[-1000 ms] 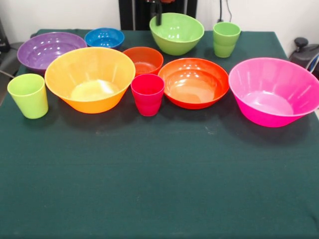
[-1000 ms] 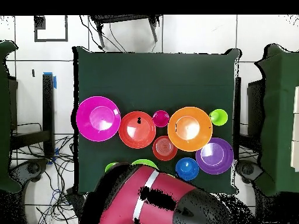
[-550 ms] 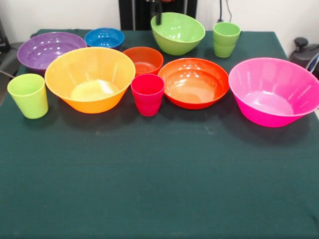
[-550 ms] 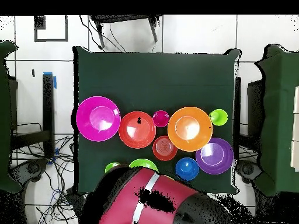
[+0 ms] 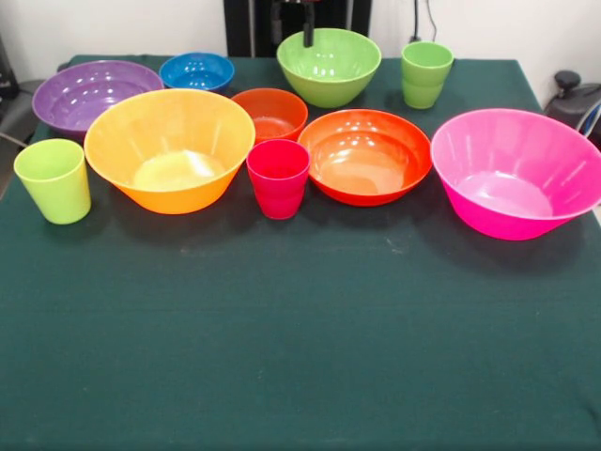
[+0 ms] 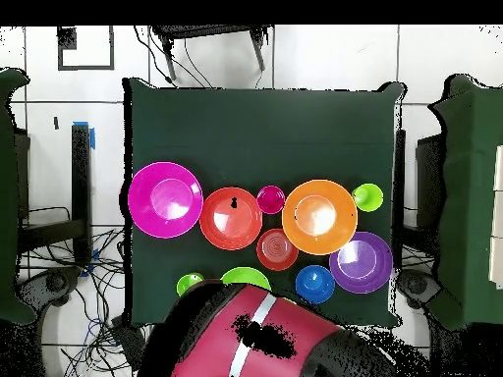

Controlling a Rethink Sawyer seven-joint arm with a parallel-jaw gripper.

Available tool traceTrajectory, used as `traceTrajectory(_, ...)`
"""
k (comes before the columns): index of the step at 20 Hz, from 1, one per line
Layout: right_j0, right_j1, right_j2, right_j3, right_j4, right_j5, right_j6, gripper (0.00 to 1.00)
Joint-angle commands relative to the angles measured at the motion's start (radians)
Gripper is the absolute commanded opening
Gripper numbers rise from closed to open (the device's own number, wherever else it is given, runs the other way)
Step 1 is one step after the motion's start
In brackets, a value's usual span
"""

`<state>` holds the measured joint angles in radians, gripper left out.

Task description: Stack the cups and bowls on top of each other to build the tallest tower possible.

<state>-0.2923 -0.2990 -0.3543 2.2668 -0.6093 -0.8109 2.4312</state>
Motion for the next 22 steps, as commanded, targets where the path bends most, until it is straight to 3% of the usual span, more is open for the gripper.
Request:
traceTrajectory(1,-0.004,0.013,0.114,-0.126,-0.018,0.125,0.061,1.00)
traceTrajectory(18,-0.013,0.001,0.129,-0.135,-0.030,0.146,0.060,1.00)
traceTrajectory(19,-0.013,0.001,0.130,-0.136,-0.033,0.149,0.059,0.00)
traceTrajectory(22,-0.019,-0.004,0.138,-0.138,-0.044,0.168,0.059,0.00)
